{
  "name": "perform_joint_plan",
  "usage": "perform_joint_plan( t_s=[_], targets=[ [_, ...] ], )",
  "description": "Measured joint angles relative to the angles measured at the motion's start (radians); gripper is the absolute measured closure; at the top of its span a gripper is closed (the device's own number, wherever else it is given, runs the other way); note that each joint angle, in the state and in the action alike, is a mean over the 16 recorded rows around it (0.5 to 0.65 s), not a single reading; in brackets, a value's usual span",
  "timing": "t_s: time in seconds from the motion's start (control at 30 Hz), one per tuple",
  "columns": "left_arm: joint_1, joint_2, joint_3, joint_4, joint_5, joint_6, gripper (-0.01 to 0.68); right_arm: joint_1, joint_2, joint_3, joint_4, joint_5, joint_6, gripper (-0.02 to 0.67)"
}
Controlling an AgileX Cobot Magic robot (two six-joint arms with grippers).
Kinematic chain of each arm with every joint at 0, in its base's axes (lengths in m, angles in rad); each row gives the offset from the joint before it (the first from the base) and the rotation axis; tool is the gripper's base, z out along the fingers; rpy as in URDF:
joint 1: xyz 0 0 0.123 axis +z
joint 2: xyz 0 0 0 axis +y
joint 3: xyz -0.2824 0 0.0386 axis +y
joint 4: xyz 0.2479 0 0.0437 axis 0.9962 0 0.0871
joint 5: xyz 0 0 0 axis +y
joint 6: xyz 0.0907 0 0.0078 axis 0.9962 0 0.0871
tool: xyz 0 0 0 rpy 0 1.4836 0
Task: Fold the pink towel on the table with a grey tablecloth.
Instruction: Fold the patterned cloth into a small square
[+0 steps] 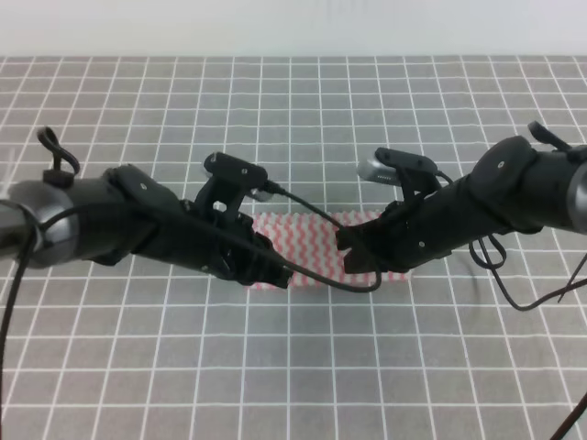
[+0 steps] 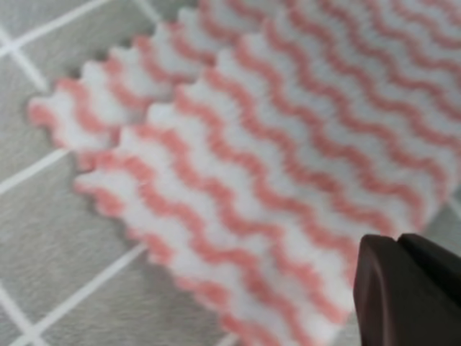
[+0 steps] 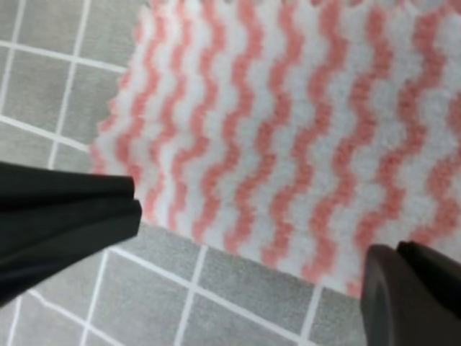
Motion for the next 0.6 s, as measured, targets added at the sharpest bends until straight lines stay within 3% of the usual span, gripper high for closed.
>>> perform_joint_plan(
  t_s=[0.6],
  targets=[
    [0.0,0.068,-0.001,0.035,-0.031,-0.03,0.675,-0.027,0.049,0.0,-0.036,-0.009,0.009,0.664]
  ],
)
